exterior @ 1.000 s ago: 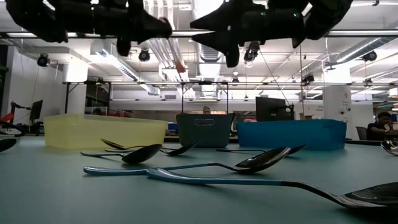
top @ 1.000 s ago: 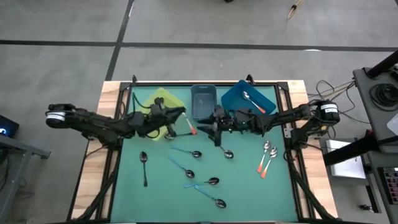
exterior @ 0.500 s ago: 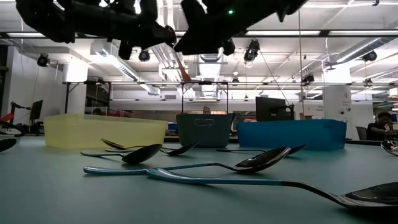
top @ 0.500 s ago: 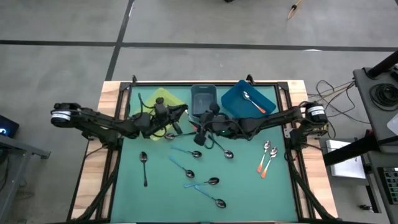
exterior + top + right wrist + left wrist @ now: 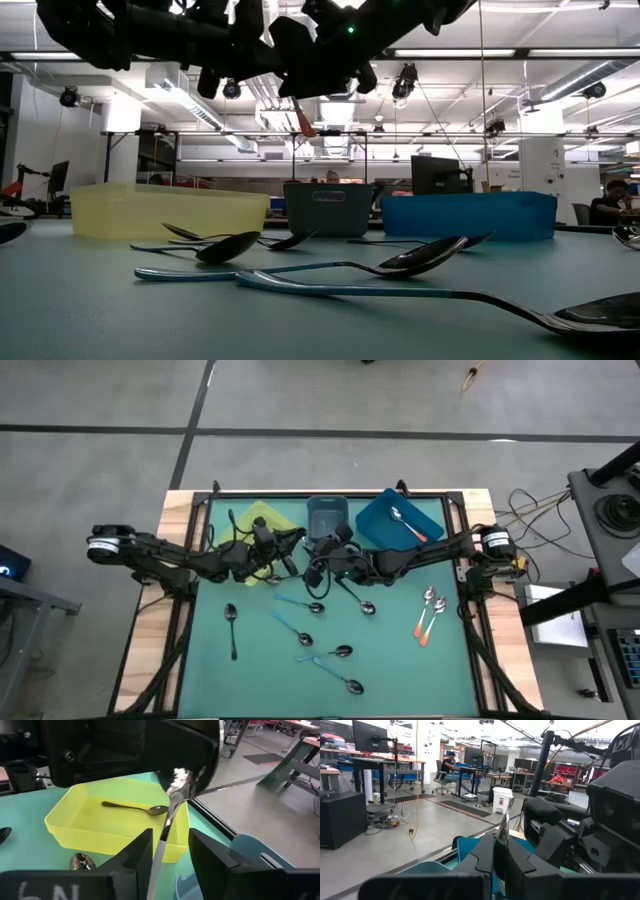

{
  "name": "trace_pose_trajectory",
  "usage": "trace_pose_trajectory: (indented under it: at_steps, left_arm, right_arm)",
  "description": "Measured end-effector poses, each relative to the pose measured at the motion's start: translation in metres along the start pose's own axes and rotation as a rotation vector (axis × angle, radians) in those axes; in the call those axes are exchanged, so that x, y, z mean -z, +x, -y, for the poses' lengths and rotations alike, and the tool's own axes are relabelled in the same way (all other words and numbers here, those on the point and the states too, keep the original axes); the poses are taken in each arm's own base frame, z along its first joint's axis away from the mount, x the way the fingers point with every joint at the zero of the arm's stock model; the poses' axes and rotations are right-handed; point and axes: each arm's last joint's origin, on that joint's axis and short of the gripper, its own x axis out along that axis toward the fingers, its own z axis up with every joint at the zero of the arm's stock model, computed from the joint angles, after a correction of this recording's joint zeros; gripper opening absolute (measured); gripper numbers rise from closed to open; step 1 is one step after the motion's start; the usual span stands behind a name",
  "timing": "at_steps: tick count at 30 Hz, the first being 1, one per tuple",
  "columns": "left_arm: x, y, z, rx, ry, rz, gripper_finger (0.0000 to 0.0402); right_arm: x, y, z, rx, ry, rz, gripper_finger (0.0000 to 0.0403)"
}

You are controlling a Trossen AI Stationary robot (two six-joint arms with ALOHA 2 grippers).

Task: Sort silverware by color (type)
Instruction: Put the orange spoon into the blue bin

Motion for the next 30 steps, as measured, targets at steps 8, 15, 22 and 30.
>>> trace_pose_trajectory:
  at_steps: [8,15,22,30]
  left_arm:
    - [-0.0002,0.0001,-0.0002,-0.001,-0.001,0.002,0.0]
    - [-0.0001,0.0,0.0,-0.002,0.001,0.001,0.0009]
    - [0.0001,-0.0002,0.0012,0.036,-0.004,-0.003,0.0077]
    - [-0.0045,-0.0018,0.0004,0.037,0.021,0.008,0.0134]
  right_arm:
    - [-0.0002,0.0011,-0.0007,-0.006,0.005,0.0,0.0029]
    - [0.0003,0.0015,0.0003,0.01,0.015,-0.003,0.0015]
    - [0.0023,0.0014,0.0007,0.005,0.001,-0.022,0.0013]
    - [0.0021,-0.0045,0.0051,0.008,-0.01,-0.069,0.0013]
